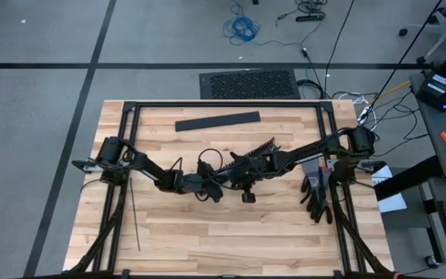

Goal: Ziptie cables
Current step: Put the zip tied cable wires into the black cable duct

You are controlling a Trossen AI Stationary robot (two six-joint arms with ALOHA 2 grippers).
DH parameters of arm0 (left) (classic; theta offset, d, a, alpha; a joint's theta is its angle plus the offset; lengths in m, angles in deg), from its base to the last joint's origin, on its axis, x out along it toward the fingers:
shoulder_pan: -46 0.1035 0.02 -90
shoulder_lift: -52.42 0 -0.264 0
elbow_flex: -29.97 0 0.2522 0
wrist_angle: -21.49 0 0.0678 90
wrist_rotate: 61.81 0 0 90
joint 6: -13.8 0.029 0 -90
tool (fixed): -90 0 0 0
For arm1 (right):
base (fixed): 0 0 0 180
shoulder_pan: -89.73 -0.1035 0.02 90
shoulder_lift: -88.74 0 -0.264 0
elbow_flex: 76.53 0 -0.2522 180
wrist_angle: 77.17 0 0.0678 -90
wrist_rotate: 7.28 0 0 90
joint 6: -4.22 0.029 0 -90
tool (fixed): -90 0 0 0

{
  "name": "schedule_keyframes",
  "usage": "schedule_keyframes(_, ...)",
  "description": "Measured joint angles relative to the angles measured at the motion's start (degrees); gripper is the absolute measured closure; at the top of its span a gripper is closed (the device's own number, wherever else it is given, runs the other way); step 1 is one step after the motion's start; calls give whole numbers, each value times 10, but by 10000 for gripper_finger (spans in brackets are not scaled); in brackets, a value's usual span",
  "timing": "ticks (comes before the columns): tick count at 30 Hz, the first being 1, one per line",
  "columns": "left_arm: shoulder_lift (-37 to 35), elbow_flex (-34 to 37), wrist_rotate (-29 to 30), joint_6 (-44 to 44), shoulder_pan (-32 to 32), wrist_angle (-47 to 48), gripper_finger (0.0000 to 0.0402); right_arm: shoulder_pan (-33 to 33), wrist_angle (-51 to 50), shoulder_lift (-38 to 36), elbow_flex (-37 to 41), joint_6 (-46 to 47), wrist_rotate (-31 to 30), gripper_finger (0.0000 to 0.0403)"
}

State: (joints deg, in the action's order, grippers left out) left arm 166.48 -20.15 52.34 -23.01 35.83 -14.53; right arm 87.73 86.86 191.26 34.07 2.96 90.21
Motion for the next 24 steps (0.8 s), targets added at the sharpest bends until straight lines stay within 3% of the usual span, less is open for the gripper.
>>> schedule_keyframes(11,0,-1,0,3,0,0,389,0,3,-1,-43,-31,31,394)
schedule_keyframes(18,0,-1,0,12,-1,0,389,1,-97,-3,-77,-50,36,338)
schedule_keyframes(24,0,-1,0,32,-8,0,389,0,-135,-44,-111,-74,114,280)
